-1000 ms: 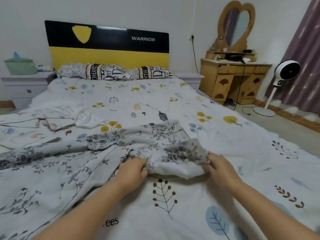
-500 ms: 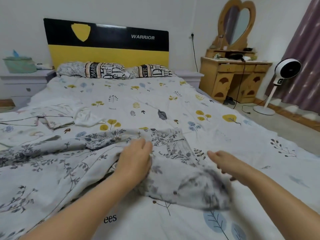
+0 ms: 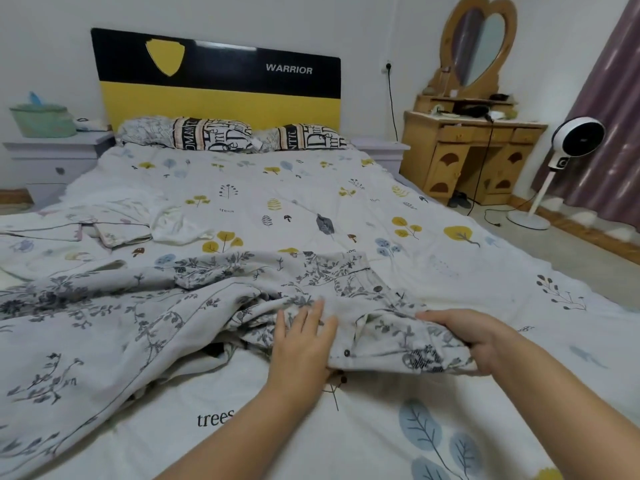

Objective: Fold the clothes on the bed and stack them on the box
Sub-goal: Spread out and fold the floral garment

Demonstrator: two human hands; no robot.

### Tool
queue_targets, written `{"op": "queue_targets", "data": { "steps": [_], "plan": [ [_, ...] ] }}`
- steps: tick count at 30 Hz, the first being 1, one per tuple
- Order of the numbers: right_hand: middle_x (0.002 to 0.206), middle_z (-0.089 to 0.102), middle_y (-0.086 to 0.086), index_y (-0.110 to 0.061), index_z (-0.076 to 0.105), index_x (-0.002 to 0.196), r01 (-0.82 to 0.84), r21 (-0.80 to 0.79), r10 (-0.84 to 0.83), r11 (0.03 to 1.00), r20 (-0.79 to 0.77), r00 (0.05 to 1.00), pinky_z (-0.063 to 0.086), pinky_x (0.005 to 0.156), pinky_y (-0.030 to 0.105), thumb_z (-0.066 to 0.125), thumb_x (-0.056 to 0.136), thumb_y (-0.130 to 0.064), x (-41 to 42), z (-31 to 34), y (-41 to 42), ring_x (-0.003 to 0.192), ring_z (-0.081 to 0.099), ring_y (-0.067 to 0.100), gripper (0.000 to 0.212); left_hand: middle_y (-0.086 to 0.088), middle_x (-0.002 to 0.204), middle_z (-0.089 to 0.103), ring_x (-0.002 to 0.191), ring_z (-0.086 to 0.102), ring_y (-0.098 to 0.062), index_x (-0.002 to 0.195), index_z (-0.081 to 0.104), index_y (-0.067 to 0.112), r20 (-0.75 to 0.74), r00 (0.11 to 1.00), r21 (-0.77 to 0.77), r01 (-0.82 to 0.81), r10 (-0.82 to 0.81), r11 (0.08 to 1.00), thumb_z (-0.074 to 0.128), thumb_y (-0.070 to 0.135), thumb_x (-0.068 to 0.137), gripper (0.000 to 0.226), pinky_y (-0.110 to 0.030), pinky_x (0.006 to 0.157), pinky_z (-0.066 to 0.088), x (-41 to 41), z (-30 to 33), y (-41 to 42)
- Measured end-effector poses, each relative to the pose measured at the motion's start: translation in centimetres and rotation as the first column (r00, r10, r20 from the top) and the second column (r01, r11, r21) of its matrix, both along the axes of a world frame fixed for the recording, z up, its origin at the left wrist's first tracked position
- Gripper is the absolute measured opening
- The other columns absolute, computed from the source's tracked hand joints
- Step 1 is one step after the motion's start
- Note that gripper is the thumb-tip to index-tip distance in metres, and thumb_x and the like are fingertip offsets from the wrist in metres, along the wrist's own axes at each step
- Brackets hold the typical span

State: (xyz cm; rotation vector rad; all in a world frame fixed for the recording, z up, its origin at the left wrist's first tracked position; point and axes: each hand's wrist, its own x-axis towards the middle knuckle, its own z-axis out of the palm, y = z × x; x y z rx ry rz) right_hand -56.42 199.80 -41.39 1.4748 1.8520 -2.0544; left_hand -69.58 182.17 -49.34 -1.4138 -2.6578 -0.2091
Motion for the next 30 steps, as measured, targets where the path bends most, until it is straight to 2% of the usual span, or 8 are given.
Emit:
{"op": "queue_targets", "data": {
  "steps": [3,6,9,13,18,20,23,30],
  "plan": [
    [0.068,0.070,0.019,0.004,0.065,0.098,-0.006,0.117,0.004,0.993,0.018,1.000,0.055,0.044,0.034,0.055,0.092,-0.013,1.3,2.2,1.4,0.046,0.066,0.024,0.021,-0.006,0.100,0.068,0.089,0.066,-0.027,0.097,0.054,0.018,0.059,0.983,0.128,0.164,-0.172,0.978,0.074,0.005,0.056,0.048,-0.044,0.078,0.054,0.2,2.7,0.7],
    [0.095,0.069,0.029,0.009,0.065,0.104,-0.112,0.394,0.047,0.912,0.172,0.984,0.057,0.066,0.038,0.065,0.086,-0.018,3.2,3.6,3.9,0.073,0.070,0.037,0.032,-0.008,0.097,0.063,0.091,0.057,-0.029,0.098,0.052,0.016,0.114,0.941,0.098,0.310,-0.320,0.946,0.052,0.009,0.081,0.018,-0.034,0.070,0.043,2.6,6.6,1.2],
    [0.117,0.060,0.031,0.006,0.067,0.095,-0.292,0.612,0.048,0.735,0.382,0.923,0.047,0.090,0.048,0.069,0.084,-0.031,5.0,4.7,5.4,0.108,0.057,0.047,0.039,-0.017,0.104,0.060,0.090,0.052,-0.030,0.108,0.052,0.009,0.313,0.837,0.056,0.454,-0.448,0.889,0.051,0.010,0.088,0.021,-0.032,0.069,0.035,6.4,8.0,2.0],
    [0.062,0.058,0.009,-0.007,0.052,0.059,-0.507,0.676,-0.047,0.534,0.623,0.781,0.035,0.056,0.031,0.071,0.081,-0.040,6.9,2.1,7.5,0.065,0.055,0.025,0.044,-0.018,0.131,0.051,0.118,0.048,-0.032,0.136,0.040,0.007,0.499,0.700,-0.004,0.592,-0.511,0.806,0.049,0.023,0.095,0.045,-0.034,0.092,0.039,9.0,6.4,2.0],
    [0.120,0.049,0.007,-0.020,0.045,0.107,-0.635,0.688,-0.260,0.351,0.723,0.640,0.041,0.093,0.036,0.052,0.090,-0.037,6.3,-2.5,4.4,0.113,0.046,0.027,0.025,-0.007,0.131,0.048,0.124,0.039,-0.024,0.128,0.049,0.014,0.196,0.936,0.025,0.292,-0.291,0.956,0.045,0.033,0.093,0.040,-0.039,0.106,0.027,6.5,5.3,-2.0],
    [0.137,0.040,0.009,-0.018,0.036,0.135,-0.608,0.766,-0.157,0.210,0.640,0.752,0.038,0.101,0.039,0.049,0.093,-0.042,4.4,-3.3,1.0,0.128,0.038,0.028,0.050,-0.003,0.136,0.040,0.127,0.034,-0.023,0.134,0.040,0.018,0.174,0.982,-0.049,0.087,-0.077,0.995,0.046,0.048,0.089,0.054,-0.042,0.106,0.027,4.2,5.0,-4.4],
    [0.158,0.008,0.002,-0.026,0.012,0.151,-0.530,0.820,0.242,0.217,0.481,0.843,0.015,0.117,0.037,0.044,0.094,-0.047,1.6,-4.6,-5.2,0.145,0.011,0.022,0.068,-0.003,0.153,0.014,0.140,0.015,-0.027,0.147,0.010,0.017,0.296,0.938,-0.336,-0.075,0.181,0.939,0.048,0.076,0.071,0.103,-0.053,0.111,0.022,1.1,4.5,-8.2],
    [0.156,-0.012,-0.018,-0.051,0.008,0.144,-0.586,0.810,0.756,0.030,0.365,0.543,0.007,0.119,0.029,0.049,0.092,-0.019,-3.5,-5.5,-12.6,0.144,-0.003,0.005,0.074,0.001,0.149,-0.036,0.140,-0.029,-0.026,0.147,-0.016,0.020,0.264,0.943,-0.357,-0.097,0.200,0.929,0.058,0.074,0.066,0.123,-0.051,0.114,-0.009,1.8,3.2,-15.6]
  ]
}}
